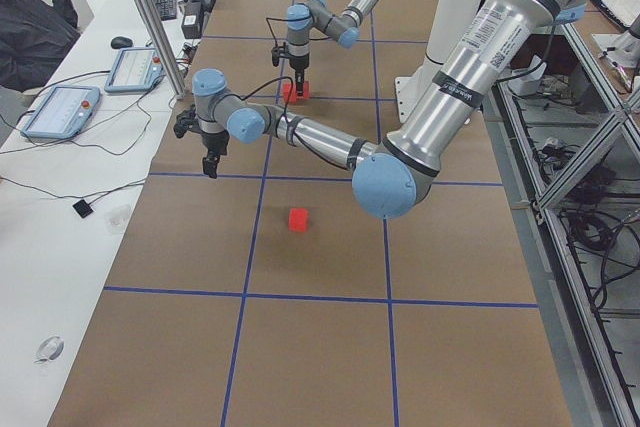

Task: Form red blocks into L shape at center
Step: 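Lower the red cube beside the placed cube and align it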

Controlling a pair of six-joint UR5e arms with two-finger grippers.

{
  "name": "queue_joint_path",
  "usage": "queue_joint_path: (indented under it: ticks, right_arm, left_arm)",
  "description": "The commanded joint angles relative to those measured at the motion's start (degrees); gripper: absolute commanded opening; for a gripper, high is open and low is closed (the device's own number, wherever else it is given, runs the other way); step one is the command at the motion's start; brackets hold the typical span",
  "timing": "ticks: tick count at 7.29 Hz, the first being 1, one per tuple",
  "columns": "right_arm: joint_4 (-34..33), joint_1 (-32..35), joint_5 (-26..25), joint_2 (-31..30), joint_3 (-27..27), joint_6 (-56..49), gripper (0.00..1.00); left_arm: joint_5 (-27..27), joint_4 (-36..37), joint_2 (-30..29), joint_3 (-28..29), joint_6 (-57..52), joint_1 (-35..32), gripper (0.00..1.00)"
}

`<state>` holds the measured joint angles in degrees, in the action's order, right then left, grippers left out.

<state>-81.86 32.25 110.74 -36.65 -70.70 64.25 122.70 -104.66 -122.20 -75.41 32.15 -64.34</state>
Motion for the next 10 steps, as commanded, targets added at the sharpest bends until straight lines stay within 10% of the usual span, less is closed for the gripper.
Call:
queue_joint_path:
  ticks: [1, 5, 10]
  right_arm:
    - [0.7, 0.0, -0.2, 0.0, 0.1, 0.0, 0.30]
    - [0.7, 0.0, -0.9, 0.0, 0.1, 0.1, 0.62]
    - [0.8, 0.0, -0.9, 0.0, 0.2, 0.1, 0.70]
  left_arm:
    - [0.0, 0.0, 0.0, 0.2, -0.1, 0.0, 0.99]
    - [0.0, -3.2, 0.0, 2.6, -0.1, 0.0, 0.99]
    - [0.0, -3.3, -0.1, 2.6, 0.1, 0.0, 0.99]
